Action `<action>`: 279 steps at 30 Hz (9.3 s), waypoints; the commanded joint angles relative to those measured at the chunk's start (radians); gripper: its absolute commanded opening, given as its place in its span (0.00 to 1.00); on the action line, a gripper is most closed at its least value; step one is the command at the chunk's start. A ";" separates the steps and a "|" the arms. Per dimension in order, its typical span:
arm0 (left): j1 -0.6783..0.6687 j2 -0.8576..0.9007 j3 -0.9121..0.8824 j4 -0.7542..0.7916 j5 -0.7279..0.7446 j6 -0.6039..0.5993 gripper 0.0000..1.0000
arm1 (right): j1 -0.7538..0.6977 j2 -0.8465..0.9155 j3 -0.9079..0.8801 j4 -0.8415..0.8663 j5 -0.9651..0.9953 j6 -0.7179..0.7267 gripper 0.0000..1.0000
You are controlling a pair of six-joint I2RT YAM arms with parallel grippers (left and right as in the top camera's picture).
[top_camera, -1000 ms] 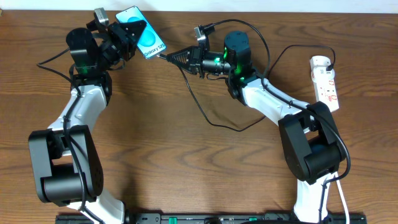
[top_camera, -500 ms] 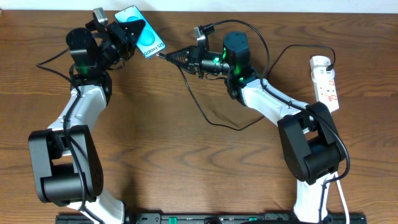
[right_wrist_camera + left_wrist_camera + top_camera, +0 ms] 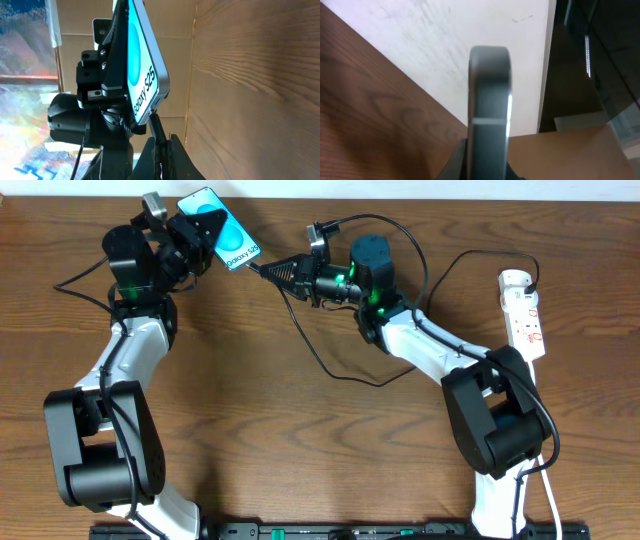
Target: Plug charger to phone and switch on socket
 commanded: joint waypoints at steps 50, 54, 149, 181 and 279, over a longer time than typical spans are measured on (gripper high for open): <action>-0.043 -0.009 0.009 0.006 0.052 -0.024 0.07 | 0.084 -0.009 0.010 0.022 0.348 0.174 0.01; -0.048 -0.009 0.009 0.006 0.074 -0.016 0.08 | 0.084 -0.009 0.010 0.022 0.352 0.172 0.01; -0.026 -0.009 0.009 0.005 0.241 0.002 0.07 | 0.061 -0.009 0.010 0.013 0.280 0.031 0.36; 0.143 -0.009 0.009 0.011 0.513 0.051 0.07 | 0.005 -0.009 0.010 -0.159 -0.156 -0.258 0.99; 0.142 -0.009 -0.011 -1.321 -0.339 0.983 0.07 | -0.156 -0.022 0.116 -1.296 0.188 -1.054 0.99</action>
